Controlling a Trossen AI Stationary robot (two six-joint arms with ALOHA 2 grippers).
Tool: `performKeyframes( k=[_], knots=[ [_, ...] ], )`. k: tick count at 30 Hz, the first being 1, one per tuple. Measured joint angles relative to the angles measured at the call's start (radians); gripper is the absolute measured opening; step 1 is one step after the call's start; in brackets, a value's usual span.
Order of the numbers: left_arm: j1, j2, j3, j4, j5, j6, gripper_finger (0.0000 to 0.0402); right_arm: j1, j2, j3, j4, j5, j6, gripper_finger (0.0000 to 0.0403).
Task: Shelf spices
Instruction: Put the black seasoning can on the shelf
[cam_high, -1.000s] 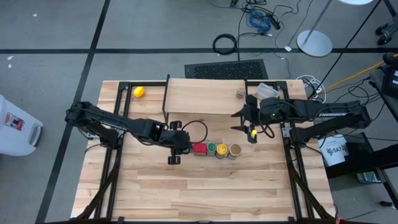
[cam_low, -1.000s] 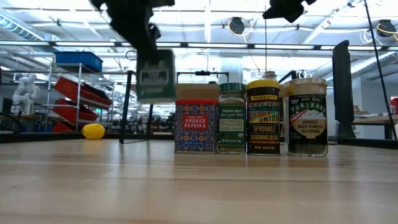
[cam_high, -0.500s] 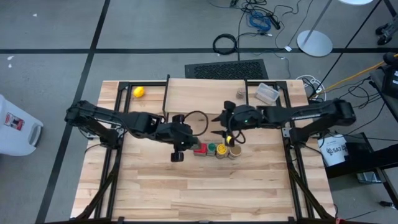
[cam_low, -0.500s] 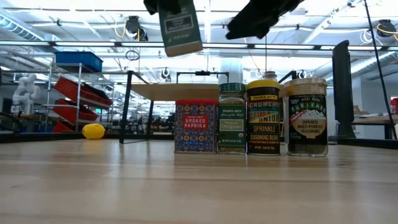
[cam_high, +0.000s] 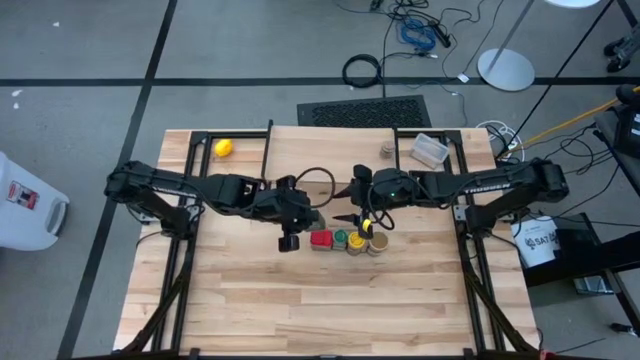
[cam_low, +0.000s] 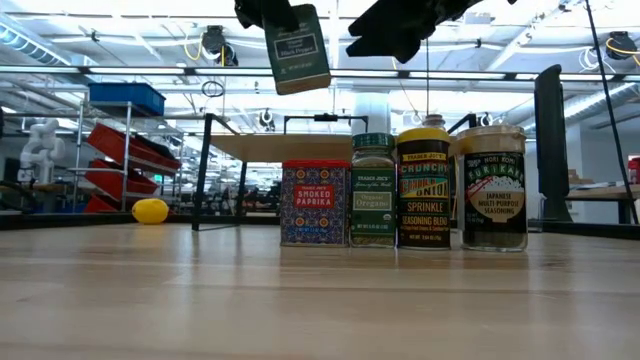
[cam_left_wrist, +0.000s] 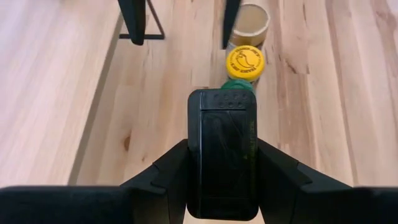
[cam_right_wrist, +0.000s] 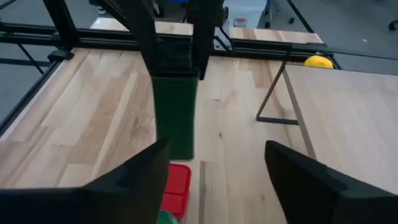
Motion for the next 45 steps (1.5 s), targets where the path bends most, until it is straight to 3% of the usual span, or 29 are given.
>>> performKeyframes(
  k=[5, 9, 17, 29, 35, 45],
  knots=[
    [0.011, 0.000, 0.000, 0.001, 0.000, 0.000, 0.0152, 0.001, 0.009, 0.000, 0.029, -0.028, 0.012, 0.0311],
    [0.015, 0.000, 0.000, 0.008, -0.002, 0.000, 0.0152, 0.003, 0.037, 0.000, 0.086, -0.048, 0.019, 0.0338],
    [0.022, 0.000, 0.000, 0.029, -0.006, 0.001, 0.0152, 0.003, 0.108, 0.000, 0.191, -0.106, 0.018, 0.0341],
    [0.039, 0.000, 0.000, 0.060, -0.006, 0.004, 0.0152, -0.002, 0.149, 0.000, 0.252, -0.105, 0.002, 0.0338],
    [0.040, 0.000, 0.000, 0.058, -0.006, 0.003, 0.0152, -0.012, 0.152, 0.000, 0.256, -0.105, 0.001, 0.0306],
    [0.040, 0.000, 0.000, 0.058, 0.001, 0.002, 0.0152, -0.011, 0.152, 0.000, 0.280, -0.105, 0.000, 0.0194]
  ],
)
